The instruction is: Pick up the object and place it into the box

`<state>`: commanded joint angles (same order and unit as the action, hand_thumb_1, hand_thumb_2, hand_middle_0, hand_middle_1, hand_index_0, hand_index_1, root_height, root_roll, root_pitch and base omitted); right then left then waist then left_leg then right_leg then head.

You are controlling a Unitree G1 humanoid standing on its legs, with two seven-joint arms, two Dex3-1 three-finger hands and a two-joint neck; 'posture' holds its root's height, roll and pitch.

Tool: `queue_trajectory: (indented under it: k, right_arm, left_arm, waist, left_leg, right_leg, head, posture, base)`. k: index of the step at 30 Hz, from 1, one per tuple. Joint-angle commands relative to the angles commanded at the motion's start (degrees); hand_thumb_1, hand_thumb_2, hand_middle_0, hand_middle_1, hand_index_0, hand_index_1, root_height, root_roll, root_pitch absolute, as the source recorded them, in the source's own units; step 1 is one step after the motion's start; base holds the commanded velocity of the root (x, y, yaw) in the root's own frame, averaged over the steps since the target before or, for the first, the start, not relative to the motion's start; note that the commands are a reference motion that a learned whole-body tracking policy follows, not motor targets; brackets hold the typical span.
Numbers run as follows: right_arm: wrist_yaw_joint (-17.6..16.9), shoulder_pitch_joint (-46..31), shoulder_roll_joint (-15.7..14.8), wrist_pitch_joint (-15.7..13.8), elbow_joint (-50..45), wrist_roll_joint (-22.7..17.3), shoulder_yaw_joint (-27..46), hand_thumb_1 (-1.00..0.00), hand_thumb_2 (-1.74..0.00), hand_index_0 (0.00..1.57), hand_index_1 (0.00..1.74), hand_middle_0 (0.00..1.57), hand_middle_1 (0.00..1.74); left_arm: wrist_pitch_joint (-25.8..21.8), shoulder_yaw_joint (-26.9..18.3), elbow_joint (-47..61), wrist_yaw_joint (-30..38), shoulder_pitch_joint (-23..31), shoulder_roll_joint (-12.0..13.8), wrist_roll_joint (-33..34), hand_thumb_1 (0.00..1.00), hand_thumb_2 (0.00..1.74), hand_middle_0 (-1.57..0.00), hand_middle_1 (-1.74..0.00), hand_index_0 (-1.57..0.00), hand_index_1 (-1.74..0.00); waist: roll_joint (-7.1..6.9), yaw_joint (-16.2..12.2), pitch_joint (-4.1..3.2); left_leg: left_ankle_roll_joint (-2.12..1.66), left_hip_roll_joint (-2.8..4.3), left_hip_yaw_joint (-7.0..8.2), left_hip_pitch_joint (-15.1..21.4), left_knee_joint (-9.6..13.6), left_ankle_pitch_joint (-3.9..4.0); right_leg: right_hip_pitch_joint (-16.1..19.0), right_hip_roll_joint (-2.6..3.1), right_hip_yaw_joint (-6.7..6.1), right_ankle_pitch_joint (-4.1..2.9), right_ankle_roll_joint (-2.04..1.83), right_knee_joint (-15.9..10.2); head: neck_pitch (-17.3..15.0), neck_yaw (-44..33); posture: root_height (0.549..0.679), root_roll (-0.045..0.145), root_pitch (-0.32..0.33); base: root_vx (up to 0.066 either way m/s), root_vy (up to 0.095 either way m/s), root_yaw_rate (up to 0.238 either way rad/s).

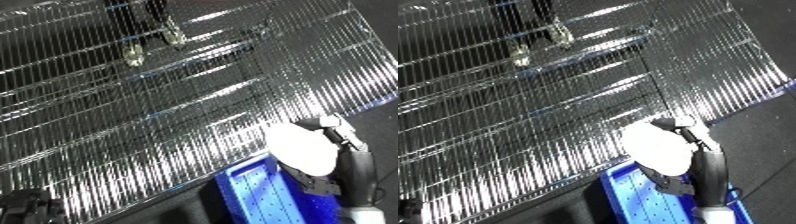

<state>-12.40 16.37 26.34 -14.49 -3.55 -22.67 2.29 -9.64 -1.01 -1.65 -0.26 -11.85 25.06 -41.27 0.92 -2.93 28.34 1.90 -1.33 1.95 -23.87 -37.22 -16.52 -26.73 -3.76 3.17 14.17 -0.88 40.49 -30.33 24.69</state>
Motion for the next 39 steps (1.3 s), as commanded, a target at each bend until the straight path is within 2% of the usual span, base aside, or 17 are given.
queue_trajectory:
  k: [5, 8, 12, 15, 19, 28, 33, 39]
  right_arm:
    - [-3.9, -4.48, -0.03, -1.21, 1.08, -3.69, 3.63, -0.9, -1.57, 1.41, 1.57, 1.41, 1.57]
    - [-5.9, -6.55, 0.4, -2.05, 2.91, -6.05, 5.41, -0.9, -1.57, 1.41, 1.57, 1.41, 1.57]
    - [-6.11, -8.71, 0.93, -4.15, 6.62, -10.07, 7.26, -0.9, -1.57, 1.41, 1.57, 1.41, 1.57]
    - [-5.38, -9.69, 1.65, -5.48, 9.56, -12.08, 8.72, -0.9, -1.57, 1.41, 1.57, 1.41, 1.57]
    - [-4.93, -10.18, 2.74, -6.84, 12.0, -13.0, 9.74, -0.7, -1.22, 1.1, 1.22, 1.1, 1.22]
    - [-6.72, -10.08, 3.85, -8.35, 14.72, -12.93, 9.66, -0.25, -0.44, 0.39, 0.44, 0.39, 0.44]
    - [-6.93, -9.88, 3.72, -8.89, 15.44, -13.25, 9.02, 0.0, 0.0, 0.0, 0.0, 0.0, 0.0]
    - [-6.22, -9.66, 3.42, -9.45, 15.86, -14.2, 8.99, 0.0, 0.0, 0.0, 0.0, 0.0, 0.0]
  left_arm:
    - [-1.39, -0.06, -0.56, 0.6, 2.31, -1.47, -1.07, 1.0, 1.74, -1.57, -1.74, -1.57, -1.74]
    - [-2.65, 0.76, -1.06, 1.09, 2.9, -2.85, -1.68, 1.0, 1.74, -1.57, -1.74, -1.57, -1.74]
    - [-4.68, 1.9, -2.04, 2.09, 2.83, -4.49, -2.47, 1.0, 1.74, -1.57, -1.74, -1.57, -1.74]
    - [-5.54, 2.34, -2.64, 2.69, 2.85, -5.26, -2.92, 1.0, 1.74, -1.57, -1.74, -1.57, -1.74]
    - [-5.7, 3.09, -2.56, 3.25, 2.86, -5.64, -3.58, 1.0, 1.74, -1.57, -1.74, -1.57, -1.74]
    - [-5.89, 4.63, -2.28, 4.15, 1.89, -5.23, -4.68, 1.0, 1.74, -1.57, -1.74, -1.57, -1.74]
    - [-5.67, 4.66, -1.92, 4.71, 1.45, -4.92, -4.69, 1.0, 1.74, -1.57, -1.74, -1.57, -1.74]
    - [-5.08, 4.46, -1.62, 4.61, 1.28, -5.04, -4.51, 1.0, 1.74, -1.57, -1.74, -1.57, -1.74]
  waist:
    - [1.56, -2.48, -0.31]
    - [2.8, -3.96, -0.27]
    - [4.36, -5.94, 0.16]
    - [5.23, -7.13, 0.49]
    - [6.13, -7.73, 0.85]
    - [7.31, -7.96, 1.04]
    - [7.33, -7.88, 1.25]
    - [7.14, -7.66, 1.29]
  left_leg:
    - [-0.01, -0.07, 1.56, 1.76, 0.61, -0.48]
    - [-0.12, -0.23, 2.48, 3.03, 1.44, -0.4]
    - [-0.35, -0.4, 3.6, 4.75, 2.88, -0.06]
    - [-0.5, -0.61, 4.17, 5.64, 3.12, -0.15]
    - [-0.49, -1.09, 4.49, 6.11, 3.16, -0.36]
    - [-0.51, -2.04, 4.46, 5.87, 4.6, 0.4]
    - [-0.49, -2.12, 4.42, 5.4, 4.8, 0.73]
    - [-0.56, -2.07, 4.21, 5.17, 4.78, 0.92]
  right_leg:
    - [0.49, 0.15, -1.45, 0.56, 0.3, -0.13]
    - [0.81, 0.18, -2.39, 0.58, 0.38, -0.71]
    - [1.44, 0.3, -3.51, 0.46, 0.42, -1.64]
    - [2.02, 0.28, -4.18, 0.62, 0.56, -1.82]
    - [2.1, 0.37, -4.85, 0.95, 0.82, -1.72]
    - [1.06, 0.83, -5.22, 0.62, 0.95, -2.25]
    - [0.5, 1.26, -5.16, 0.69, 1.06, -1.98]
    - [0.43, 1.37, -5.12, 0.95, 1.27, -1.5]
  head:
    - [-2.51, 8.22]
    - [-4.55, 13.16]
    - [-7.51, 20.22]
    - [-8.01, 21.9]
    - [-6.32, 22.42]
    - [-3.89, 23.86]
    - [-3.93, 26.29]
    - [-3.9, 25.48]
  posture:
    - [0.648, 0.069, 0.047]
    - [0.649, 0.078, 0.043]
    - [0.651, 0.087, 0.039]
    - [0.651, 0.094, 0.033]
    - [0.651, 0.1, 0.031]
    - [0.652, 0.106, 0.048]
    - [0.651, 0.106, 0.054]
    - [0.65, 0.105, 0.055]
  base:
    - [0.025, 0.137, -0.168]
    - [0.021, 0.163, -0.148]
    - [0.018, 0.167, -0.171]
    - [0.035, 0.125, -0.139]
    - [0.003, 0.049, -0.031]
    - [-0.037, 0.008, 0.043]
    - [-0.036, -0.016, 0.015]
    - [-0.01, -0.016, 0.025]
